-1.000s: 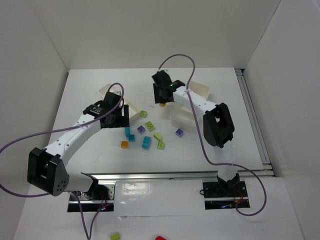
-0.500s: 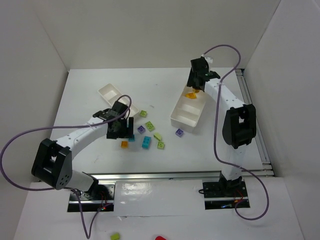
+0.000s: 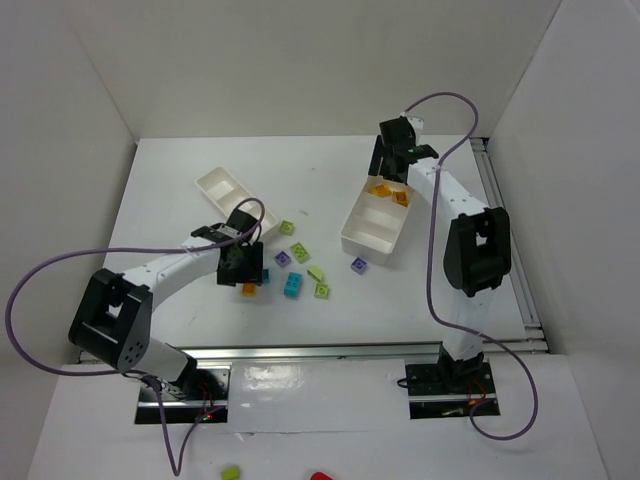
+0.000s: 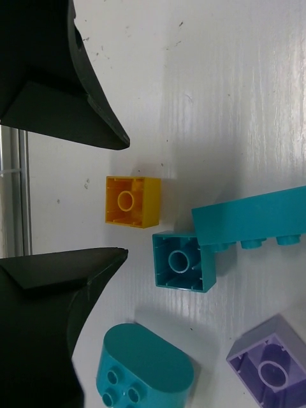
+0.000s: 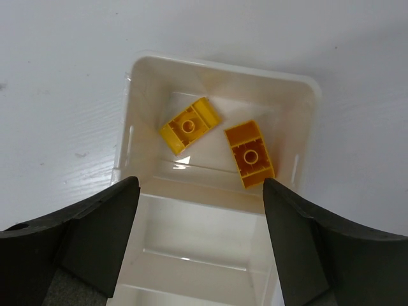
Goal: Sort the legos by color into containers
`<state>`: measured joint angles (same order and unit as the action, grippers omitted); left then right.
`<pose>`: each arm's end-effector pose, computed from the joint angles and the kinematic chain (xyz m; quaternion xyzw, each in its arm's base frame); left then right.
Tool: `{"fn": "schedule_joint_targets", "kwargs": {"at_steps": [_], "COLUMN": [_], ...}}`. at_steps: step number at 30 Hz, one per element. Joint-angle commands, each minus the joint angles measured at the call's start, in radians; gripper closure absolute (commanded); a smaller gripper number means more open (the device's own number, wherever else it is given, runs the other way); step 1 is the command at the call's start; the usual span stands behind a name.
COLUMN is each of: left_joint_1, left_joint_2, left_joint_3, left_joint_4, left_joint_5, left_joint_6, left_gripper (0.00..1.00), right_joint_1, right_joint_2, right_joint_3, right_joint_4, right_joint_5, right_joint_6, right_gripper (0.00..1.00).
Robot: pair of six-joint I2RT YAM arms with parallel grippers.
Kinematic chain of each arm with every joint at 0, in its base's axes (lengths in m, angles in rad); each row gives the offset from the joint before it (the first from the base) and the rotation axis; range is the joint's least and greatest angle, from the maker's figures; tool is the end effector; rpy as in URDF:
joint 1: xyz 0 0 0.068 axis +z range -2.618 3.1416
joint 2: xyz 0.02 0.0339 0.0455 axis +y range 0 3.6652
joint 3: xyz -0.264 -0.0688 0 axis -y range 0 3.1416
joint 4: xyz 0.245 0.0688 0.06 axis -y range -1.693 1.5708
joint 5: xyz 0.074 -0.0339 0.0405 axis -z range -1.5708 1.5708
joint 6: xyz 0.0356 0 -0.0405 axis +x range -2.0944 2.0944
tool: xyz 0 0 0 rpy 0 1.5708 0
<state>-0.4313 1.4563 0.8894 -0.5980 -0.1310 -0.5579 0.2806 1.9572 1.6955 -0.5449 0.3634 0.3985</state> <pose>0.2489 -0.1094 0.1944 -0.0750 0.9746 -0.0390 0.2075 0.4320 0.1113 0.2752 0.1210 0.9071 -0.0360 0.4016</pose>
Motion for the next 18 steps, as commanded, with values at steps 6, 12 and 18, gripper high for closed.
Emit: {"fn": "schedule_joint_targets", "kwargs": {"at_steps": [6,12,18], "left_joint_1": [-0.003,-0.003,-0.012], "left_joint_2": [0.055,0.055,-0.092], "left_joint_3": [-0.010,0.019,0.175], "left_joint_4": [0.018,-0.026,-0.173], "left_joint_5": [0.013,-0.015,-0.024], "left_joint_6": [-0.043,-0.053,-0.017], "left_gripper": [0.36,0.63,0.70], "right_joint_1": [0.008,0.008,0.008], "right_joint_2": [-0.107,-0.116,-0.127], "right_joint_3": [-0.016,-0.025,-0.016], "right_joint_4": [0.000,0.000,0.000], "right_joint_5": [0.031,0.040,0.040], "right_joint_6": [-0.003,-0.003,-0.003], "right_gripper": [0.15,0.15,0.15]}}
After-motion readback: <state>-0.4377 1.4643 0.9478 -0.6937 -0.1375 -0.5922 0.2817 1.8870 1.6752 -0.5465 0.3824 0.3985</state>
